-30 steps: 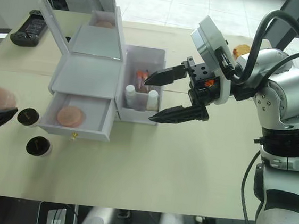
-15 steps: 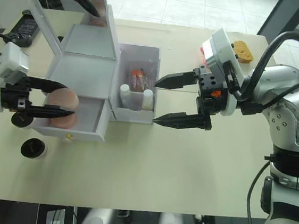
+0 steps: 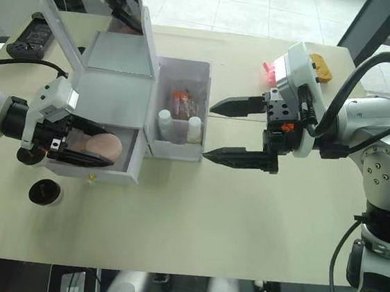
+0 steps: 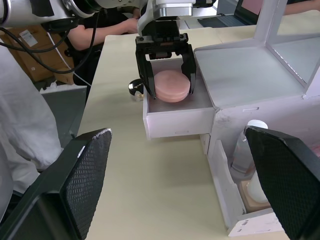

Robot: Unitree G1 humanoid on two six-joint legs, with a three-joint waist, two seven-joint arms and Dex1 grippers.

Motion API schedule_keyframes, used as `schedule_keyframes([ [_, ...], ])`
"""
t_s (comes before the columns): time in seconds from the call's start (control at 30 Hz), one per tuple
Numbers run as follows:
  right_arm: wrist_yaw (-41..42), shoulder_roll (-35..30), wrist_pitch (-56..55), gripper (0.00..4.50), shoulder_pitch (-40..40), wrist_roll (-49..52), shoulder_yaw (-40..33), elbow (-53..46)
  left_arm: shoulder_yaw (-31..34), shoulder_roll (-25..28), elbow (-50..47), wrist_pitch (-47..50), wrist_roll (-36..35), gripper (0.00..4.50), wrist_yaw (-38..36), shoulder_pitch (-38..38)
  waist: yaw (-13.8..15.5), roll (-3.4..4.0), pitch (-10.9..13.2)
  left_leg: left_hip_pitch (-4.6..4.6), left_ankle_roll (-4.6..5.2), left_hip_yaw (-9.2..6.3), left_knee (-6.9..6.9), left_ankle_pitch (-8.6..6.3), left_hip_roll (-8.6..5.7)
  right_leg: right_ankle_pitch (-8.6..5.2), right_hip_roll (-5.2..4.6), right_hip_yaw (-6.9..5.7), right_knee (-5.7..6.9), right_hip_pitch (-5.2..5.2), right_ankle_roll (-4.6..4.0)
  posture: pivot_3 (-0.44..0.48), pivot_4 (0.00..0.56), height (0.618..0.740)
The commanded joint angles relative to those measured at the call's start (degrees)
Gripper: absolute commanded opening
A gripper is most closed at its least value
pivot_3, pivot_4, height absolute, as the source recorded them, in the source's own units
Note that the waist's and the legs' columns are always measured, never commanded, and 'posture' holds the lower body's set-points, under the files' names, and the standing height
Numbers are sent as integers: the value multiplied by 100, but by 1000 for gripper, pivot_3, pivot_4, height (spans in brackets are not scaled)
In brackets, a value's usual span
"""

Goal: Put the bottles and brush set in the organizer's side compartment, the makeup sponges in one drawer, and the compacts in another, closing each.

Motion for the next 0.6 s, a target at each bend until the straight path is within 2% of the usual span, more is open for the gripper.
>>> schedule_keyframes([
  [0.03, -63, -63, -89, 4500, -134, 11, -77, -37, -60, -185, -18, -85, 228, 2975, -32, -123, 9, 0, 0, -1, 1, 0, 1, 0, 0, 0, 0, 0, 0, 0, 0, 0, 150, 740],
  [0.27, -84, -61, -112, 4500, -188, -11, -54, 28, -205, -633, 102, -133, 614, 2975, -14, -325, 22, -1, 0, -4, 8, -2, 12, -2, -1, 1, -2, 0, 2, 2, 1, 0, 150, 740],
  [0.47, -102, -60, -138, 4500, -201, -43, -48, 59, -209, -692, 165, -171, 790, 2975, -104, -324, 19, -1, 0, -4, 8, -2, 12, -2, 0, 1, -1, -1, 5, 1, 1, 0, 150, 740],
  [0.53, -101, -64, -156, 4500, -197, -61, -48, 69, -141, -730, 188, -92, 762, 3683, -85, -382, 19, -1, 0, -4, 8, -2, 12, -2, 1, 1, -1, 0, 5, 1, 1, 0, 150, 740],
  [0.6, -98, -63, -186, 4500, -188, -92, -36, 80, -48, -752, 197, -31, 694, 4093, -90, -459, 30, -1, 0, -4, 8, -2, 14, -1, 0, 1, -1, 0, 4, 2, 1, 0, 150, 740],
])
